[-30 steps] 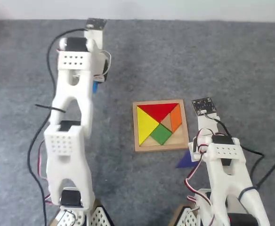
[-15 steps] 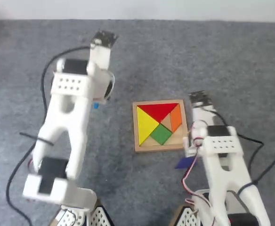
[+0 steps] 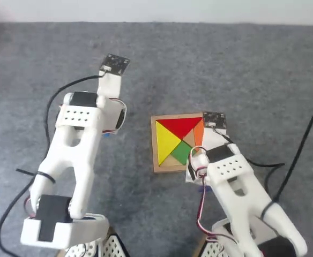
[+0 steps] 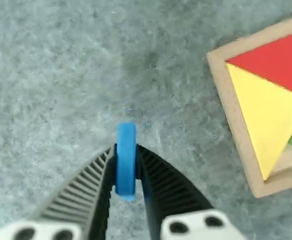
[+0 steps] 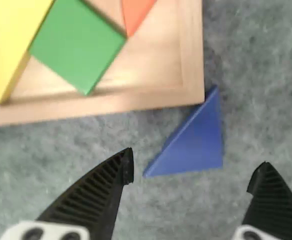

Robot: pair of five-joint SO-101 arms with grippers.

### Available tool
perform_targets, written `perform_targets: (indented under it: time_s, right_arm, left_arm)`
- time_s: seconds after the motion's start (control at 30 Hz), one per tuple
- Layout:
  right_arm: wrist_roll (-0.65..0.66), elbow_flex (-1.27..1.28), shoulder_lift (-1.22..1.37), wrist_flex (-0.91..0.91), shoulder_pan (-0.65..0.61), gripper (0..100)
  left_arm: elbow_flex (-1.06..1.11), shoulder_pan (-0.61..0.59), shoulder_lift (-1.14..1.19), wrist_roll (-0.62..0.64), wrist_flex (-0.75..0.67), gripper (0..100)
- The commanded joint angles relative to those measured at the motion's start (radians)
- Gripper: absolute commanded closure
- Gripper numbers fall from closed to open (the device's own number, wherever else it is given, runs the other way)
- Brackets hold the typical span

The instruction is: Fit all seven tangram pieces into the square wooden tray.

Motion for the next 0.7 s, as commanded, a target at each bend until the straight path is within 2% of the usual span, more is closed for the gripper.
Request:
perform_targets:
  time_s: [0.0,0.2,0.27,0.4,0.67]
  right_arm:
    - [-0.018,-0.014,0.11,-0.059,0.058,63.8]
    - [-0.021,-0.141,0.343,0.031,0.076,64.1]
    - [-0.017,-0.183,0.39,0.062,0.084,68.2]
    - [0.061,-0.195,0.392,0.005,0.194,80.4]
    - [0.201,-0.098,0.286,-0.058,0.366,78.3]
  left_arm:
    - [-0.004,0.002,-0.057,-0.008,-0.015,99]
    - [-0.004,0.002,-0.057,-0.006,-0.041,99]
    - [-0.002,0.002,-0.057,-0.006,-0.041,99]
    - [-0.002,0.002,-0.055,-0.006,-0.041,99]
    - [-0.002,0.002,-0.055,-0.006,-0.041,99]
